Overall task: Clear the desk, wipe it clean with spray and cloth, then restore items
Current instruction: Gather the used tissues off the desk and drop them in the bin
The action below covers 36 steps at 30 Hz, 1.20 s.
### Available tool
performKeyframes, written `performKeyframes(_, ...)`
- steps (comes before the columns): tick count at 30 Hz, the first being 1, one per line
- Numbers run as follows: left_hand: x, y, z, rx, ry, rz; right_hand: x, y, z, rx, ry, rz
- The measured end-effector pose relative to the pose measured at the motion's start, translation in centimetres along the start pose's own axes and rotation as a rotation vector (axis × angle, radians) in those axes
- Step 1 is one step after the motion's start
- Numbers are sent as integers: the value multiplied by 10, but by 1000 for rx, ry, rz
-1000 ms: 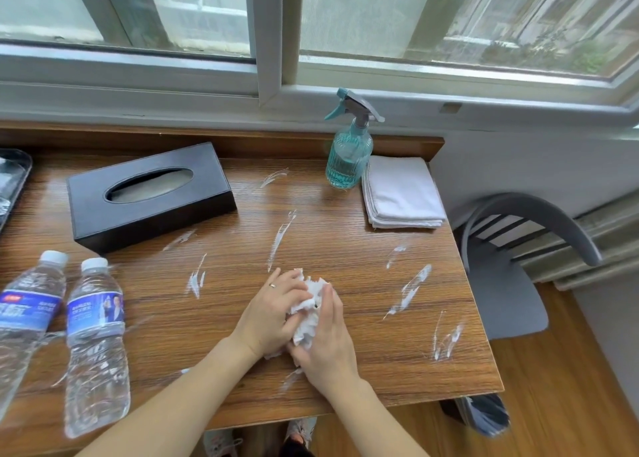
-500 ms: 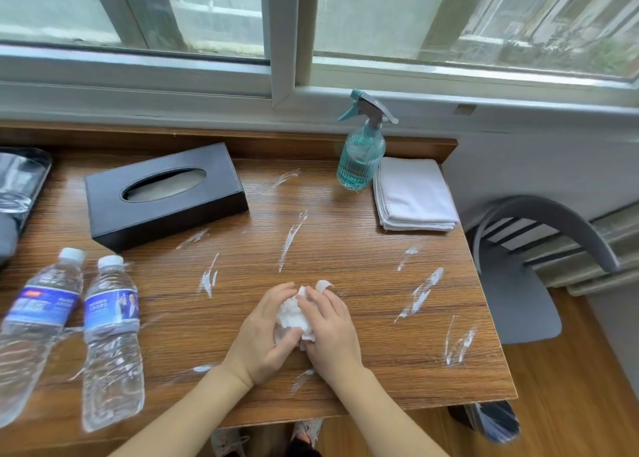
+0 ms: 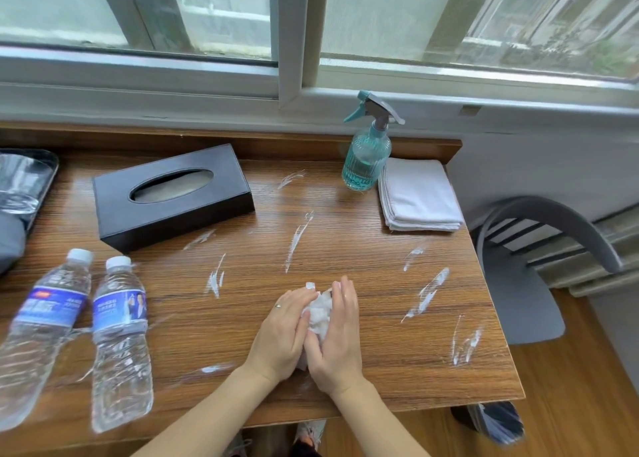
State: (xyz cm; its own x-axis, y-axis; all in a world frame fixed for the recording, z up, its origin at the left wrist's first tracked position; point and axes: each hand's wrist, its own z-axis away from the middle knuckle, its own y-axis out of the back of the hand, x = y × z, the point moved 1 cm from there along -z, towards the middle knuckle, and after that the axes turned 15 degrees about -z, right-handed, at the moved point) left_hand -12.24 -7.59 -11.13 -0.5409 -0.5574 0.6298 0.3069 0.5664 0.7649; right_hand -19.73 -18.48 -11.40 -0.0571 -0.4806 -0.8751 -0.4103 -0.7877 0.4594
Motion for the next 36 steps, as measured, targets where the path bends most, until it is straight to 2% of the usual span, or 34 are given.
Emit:
performKeyframes(4, -2, 0, 1, -11, 8, 5, 2, -4, -4, -114, -40, 170)
performKeyframes(7, 1, 1, 0, 10, -6, -3, 3, -7, 0, -79, -35, 156)
performKeyframes(11, 6, -1, 0, 40, 79, 67, -13, -21, 9, 61, -152, -78)
performKeyframes(17, 17, 12, -6, 138, 318, 391, -44, -44, 2, 297, -440, -501)
performKeyframes(24, 28, 14, -20, 181, 591, 675, -67, -42, -22, 427, -596, -833)
performKeyframes(30, 64, 11, -38, 149, 576, 796, -77, -1, -37, 552, -555, -897)
performKeyframes(36, 117, 5, -54, 121, 540, 881, -66, 45, -54, 639, -604, -1040)
